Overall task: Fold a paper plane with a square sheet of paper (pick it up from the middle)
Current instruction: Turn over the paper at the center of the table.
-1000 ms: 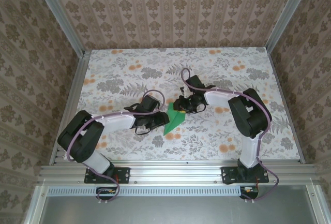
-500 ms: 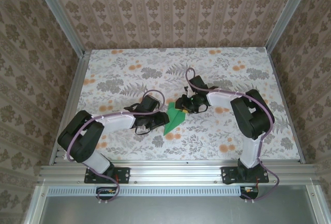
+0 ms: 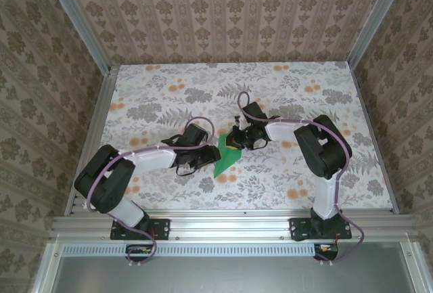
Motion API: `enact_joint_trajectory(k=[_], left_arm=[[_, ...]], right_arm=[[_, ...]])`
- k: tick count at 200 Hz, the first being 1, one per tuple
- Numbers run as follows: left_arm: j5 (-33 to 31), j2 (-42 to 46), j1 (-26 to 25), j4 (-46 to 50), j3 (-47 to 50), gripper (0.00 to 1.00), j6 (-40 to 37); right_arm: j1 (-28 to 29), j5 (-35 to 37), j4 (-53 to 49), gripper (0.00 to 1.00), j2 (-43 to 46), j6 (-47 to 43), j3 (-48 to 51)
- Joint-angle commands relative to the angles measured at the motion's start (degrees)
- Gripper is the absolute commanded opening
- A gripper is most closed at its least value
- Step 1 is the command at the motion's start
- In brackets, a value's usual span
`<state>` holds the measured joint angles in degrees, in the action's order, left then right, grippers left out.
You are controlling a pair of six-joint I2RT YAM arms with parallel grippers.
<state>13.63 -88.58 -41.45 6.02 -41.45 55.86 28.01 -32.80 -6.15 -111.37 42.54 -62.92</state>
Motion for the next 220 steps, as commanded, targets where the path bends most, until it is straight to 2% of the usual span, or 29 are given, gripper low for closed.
enact_joint_trajectory(k=[1,43,87,137,169,193,220], left_arm=[[-4.8,5.0,2.4,7.1,-2.4,0.56,-2.1],[-14.7,11.3,9.4,21.2,-7.0,0.71,-9.3],[-15.2,15.0,18.9,22.8,-8.4,0.83,-13.9],[-14.6,17.2,24.6,23.6,-9.7,0.91,-15.9],[-13.7,18.4,26.6,24.0,-9.5,0.93,-16.0],[-13.1,19.9,27.9,25.1,-9.6,0.94,-16.1],[-11.1,22.4,30.3,25.9,-9.5,0.96,-16.0]], right_arm=[[-0.3,5.3,-8.9,0.04,5.2,-6.8,-3.7],[-0.7,21.0,-29.3,0.02,10.8,-22.0,-13.6],[0.5,39.4,-38.9,0.03,11.9,-28.1,-21.5],[8.2,67.4,-49.6,0.04,3.0,-30.4,-32.1],[13.4,81.2,-54.7,0.06,-6.9,-29.4,-38.0],[15.8,85.3,-57.3,0.07,-13.6,-27.8,-41.4],[18.0,83.2,-57.3,0.08,-18.4,-26.7,-43.2]])
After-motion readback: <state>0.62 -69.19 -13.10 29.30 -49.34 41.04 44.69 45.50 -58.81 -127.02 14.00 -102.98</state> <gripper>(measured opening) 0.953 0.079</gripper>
